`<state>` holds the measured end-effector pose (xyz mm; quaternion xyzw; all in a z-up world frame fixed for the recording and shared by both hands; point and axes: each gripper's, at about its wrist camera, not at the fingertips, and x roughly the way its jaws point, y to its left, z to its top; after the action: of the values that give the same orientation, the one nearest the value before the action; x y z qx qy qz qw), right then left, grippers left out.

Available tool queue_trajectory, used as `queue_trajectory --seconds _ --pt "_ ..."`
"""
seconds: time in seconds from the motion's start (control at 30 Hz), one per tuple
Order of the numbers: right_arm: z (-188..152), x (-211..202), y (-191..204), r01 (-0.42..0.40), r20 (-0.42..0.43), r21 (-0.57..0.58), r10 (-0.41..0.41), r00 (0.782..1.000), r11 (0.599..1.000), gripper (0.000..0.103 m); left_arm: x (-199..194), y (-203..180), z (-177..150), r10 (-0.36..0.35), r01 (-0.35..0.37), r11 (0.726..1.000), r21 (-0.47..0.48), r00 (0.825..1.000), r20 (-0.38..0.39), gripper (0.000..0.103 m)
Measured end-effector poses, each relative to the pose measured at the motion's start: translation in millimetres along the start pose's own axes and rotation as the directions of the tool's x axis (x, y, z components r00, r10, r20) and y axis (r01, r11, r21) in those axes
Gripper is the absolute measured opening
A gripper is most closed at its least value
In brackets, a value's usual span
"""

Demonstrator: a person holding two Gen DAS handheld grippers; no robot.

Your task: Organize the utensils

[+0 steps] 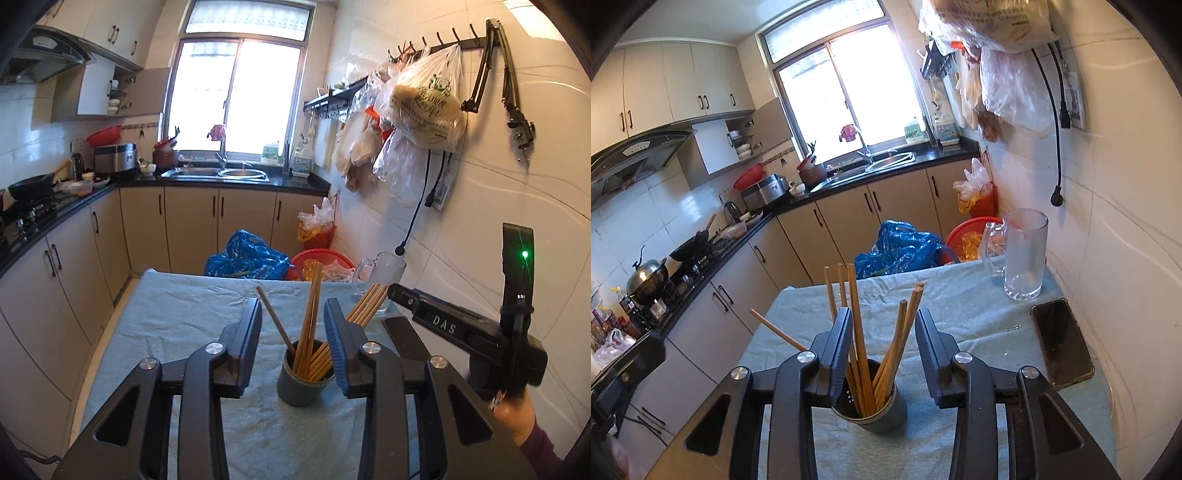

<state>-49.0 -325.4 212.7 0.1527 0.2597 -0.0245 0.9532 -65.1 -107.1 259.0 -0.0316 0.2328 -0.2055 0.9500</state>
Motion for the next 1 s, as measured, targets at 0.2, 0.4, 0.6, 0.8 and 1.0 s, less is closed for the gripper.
queue_trajectory --seconds 0.2,0.4,0.6,0.8,1.0 --pt "-1 -30 11 0.001 0.032 -0.028 0.000 0.999 1.000 0.047 -37 -1 -15 0.033 -0.034 0.999 0.027 0.999 0.036 0.051" --pt "-23 -64 21 0.031 0.035 -0.093 -0.028 0.999 0.995 0.058 -64 6 -36 0.073 -0.074 0.997 0.031 0.997 0.039 0.062" --pt "-64 -82 17 0.063 -0.017 -0.093 -0.065 0.998 0.994 0.061 -77 25 -62 0.107 -0.107 0.994 -0.030 0.994 0.003 0.067" --pt "-106 -87 13 0.088 -0.075 -0.082 -0.094 0.993 0.993 0.061 -84 42 -89 0.161 -0.164 0.984 -0.070 0.986 -0.042 0.068" --pt "-139 -89 19 0.115 -0.110 -0.100 -0.126 0.986 0.988 0.066 -99 54 -108 0.236 -0.239 0.967 -0.091 0.971 -0.035 0.075"
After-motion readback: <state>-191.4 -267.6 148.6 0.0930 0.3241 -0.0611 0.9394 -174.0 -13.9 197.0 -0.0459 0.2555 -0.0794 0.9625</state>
